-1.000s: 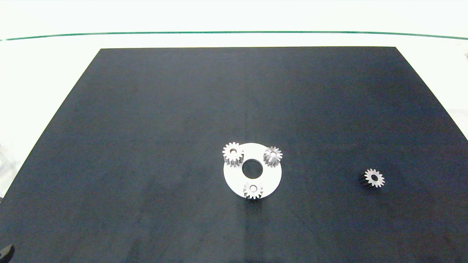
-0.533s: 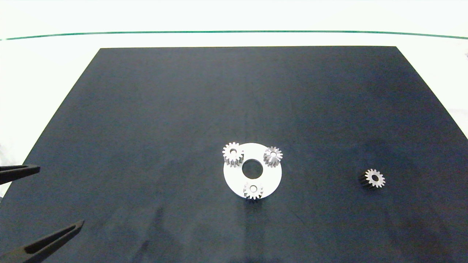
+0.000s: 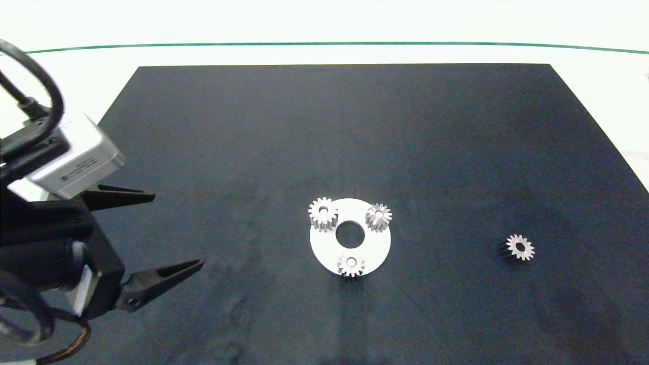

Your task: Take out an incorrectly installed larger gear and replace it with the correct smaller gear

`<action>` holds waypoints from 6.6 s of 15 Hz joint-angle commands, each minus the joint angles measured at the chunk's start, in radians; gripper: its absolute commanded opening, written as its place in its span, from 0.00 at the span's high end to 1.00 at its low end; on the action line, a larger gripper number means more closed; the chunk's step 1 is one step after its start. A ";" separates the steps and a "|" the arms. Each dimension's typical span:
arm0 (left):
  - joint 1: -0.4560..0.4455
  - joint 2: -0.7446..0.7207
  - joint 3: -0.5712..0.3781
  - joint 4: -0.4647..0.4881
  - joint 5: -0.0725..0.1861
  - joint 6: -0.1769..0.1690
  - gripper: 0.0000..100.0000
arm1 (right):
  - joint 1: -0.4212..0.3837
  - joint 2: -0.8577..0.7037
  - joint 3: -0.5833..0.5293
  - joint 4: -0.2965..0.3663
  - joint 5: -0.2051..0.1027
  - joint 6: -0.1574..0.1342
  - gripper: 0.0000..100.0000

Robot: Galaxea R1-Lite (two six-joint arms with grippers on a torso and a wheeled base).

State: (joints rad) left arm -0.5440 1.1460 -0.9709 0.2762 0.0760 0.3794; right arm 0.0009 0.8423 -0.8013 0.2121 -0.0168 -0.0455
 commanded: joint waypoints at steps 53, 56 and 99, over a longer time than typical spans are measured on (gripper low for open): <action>-0.228 0.724 -0.371 -0.216 0.183 -0.120 0.40 | -0.027 0.029 0.022 0.000 0.024 0.013 0.00; -0.234 0.732 -0.370 -0.218 0.183 -0.120 0.46 | -0.027 0.029 0.024 0.000 0.024 0.013 0.00; -0.223 0.745 -0.505 -0.041 0.183 -0.116 0.78 | -0.048 0.029 0.037 -0.002 0.052 0.013 0.00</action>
State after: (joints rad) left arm -0.7668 1.9021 -1.4774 0.2343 0.2577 0.2630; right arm -0.0474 0.8706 -0.7638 0.2087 0.0345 -0.0317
